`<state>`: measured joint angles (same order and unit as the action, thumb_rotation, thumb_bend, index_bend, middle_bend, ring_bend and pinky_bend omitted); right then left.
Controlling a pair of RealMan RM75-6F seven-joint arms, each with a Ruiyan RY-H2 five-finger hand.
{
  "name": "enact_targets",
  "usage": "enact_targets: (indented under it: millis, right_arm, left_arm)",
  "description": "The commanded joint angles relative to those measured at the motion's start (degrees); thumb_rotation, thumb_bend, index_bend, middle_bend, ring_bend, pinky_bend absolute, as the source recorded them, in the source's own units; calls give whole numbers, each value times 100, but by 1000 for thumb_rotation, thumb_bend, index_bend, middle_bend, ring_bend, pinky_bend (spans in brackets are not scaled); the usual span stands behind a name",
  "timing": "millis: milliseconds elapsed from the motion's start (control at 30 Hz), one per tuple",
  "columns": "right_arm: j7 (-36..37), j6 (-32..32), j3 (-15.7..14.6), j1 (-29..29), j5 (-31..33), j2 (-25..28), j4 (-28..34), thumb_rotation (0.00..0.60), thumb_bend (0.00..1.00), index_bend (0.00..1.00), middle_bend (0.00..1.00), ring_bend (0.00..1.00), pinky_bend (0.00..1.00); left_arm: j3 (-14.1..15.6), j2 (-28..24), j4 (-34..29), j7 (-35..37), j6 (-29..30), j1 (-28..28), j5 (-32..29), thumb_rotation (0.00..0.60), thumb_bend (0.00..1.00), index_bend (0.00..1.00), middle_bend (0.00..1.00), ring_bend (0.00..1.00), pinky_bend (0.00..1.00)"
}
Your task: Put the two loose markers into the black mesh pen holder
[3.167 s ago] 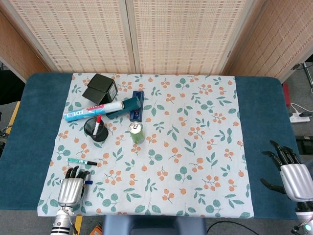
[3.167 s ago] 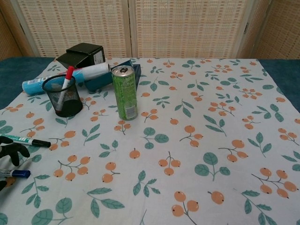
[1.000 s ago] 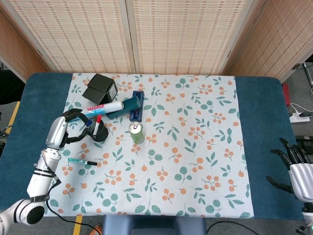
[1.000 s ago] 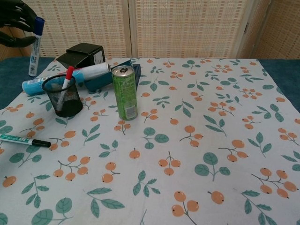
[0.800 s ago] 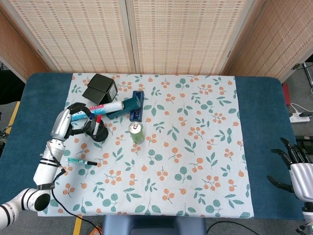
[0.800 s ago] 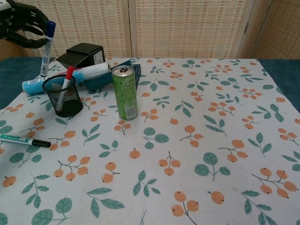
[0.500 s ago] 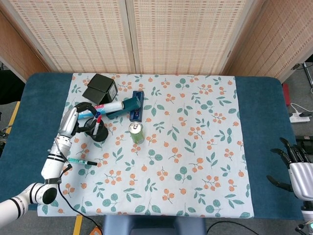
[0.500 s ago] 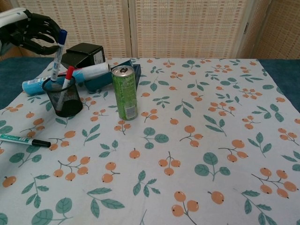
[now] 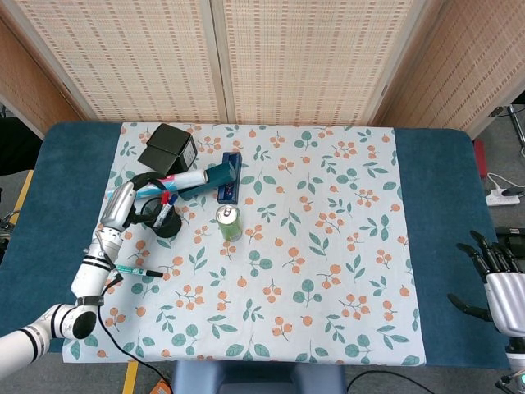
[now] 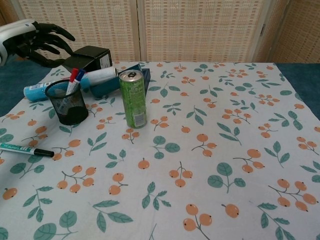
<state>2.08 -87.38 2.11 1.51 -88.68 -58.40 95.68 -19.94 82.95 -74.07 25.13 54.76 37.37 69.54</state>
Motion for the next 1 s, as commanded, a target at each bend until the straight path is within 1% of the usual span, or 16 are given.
enact_targets:
  millis: [33,67,167,233,300,333,367,400,467,500,567,600,700,767,833,1000]
  right_arm:
    - [-6,15,-2,7,0,-2,6,600,57,192,35,155,118]
    - [-9,18,-3,9,-3,-1,8,600,57,192,35,155,118]
    - [-4,21,-6,11,-13,1,12,600,57,193,36,155,118]
    - [0,21,-6,11,-14,2,12,600,57,194,36,155,118]
    - [18,21,-5,13,-18,3,9,600,57,197,36,155,118]
    - [28,38,-15,23,-42,-1,6,600,57,198,35,155,118]
    - [27,55,-23,33,-58,-4,1,600,57,200,35,155,118]
    - [27,71,-33,42,-77,-8,1,600,57,200,35,155,118]
    - [30,78,-46,51,-113,-10,9,600,57,201,36,155,118]
    - [32,69,-54,51,-141,-8,17,600,57,201,36,155,118]
    - [44,33,-62,42,-181,-1,30,600,57,201,35,155,118]
    - [47,12,-66,34,-198,2,33,600,57,201,35,155,118]
    - [59,-28,-77,17,-231,13,41,600,57,201,35,155,118]
    - [61,-36,-87,14,-255,18,44,600,57,201,35,155,118]
    - [70,-42,-97,14,-280,24,51,600,57,201,36,155,118]
    - [81,-56,-95,8,-278,32,48,600,57,202,36,155,118]
  left_arm:
    - [57,-47,-16,15,3,-15,49,600,344,252,314,157,175]
    - [85,-83,-64,-20,58,-39,95,600,343,245,308,150,168]
    - [271,-270,-370,-507,566,-246,398,600,343,244,308,146,166]
    - [310,-308,-467,-644,694,-306,441,600,342,257,315,146,169]
    - [488,-430,-845,-1303,1336,-598,675,600,342,294,345,155,178]
    - [833,-572,-1188,-2254,2119,-1032,1039,600,341,307,365,164,182]
    - [1099,-601,-1561,-2961,2720,-1398,1270,600,342,317,397,180,187]
    - [1341,-583,-1919,-3606,3167,-1720,1406,600,341,322,411,188,190]
    - [1673,-479,-2247,-4222,3625,-2099,1594,600,341,351,419,194,194]
    - [1904,-375,-2316,-4472,3826,-2312,1734,600,341,360,417,194,194]
    - [2288,-152,-2235,-4770,4027,-2636,1919,600,342,365,416,193,194]
    - [2423,-42,-2146,-4827,4063,-2744,1985,600,342,366,417,193,194]
    - [2707,322,-1729,-4809,3963,-2976,2030,600,342,367,419,193,195]
    - [2750,516,-1496,-4751,3816,-3018,1997,600,342,364,418,193,196]
    - [2717,721,-1229,-4729,3662,-3014,1973,600,342,355,411,194,197]
    - [2460,1039,-828,-4710,3298,-2883,1844,600,341,342,401,193,196]
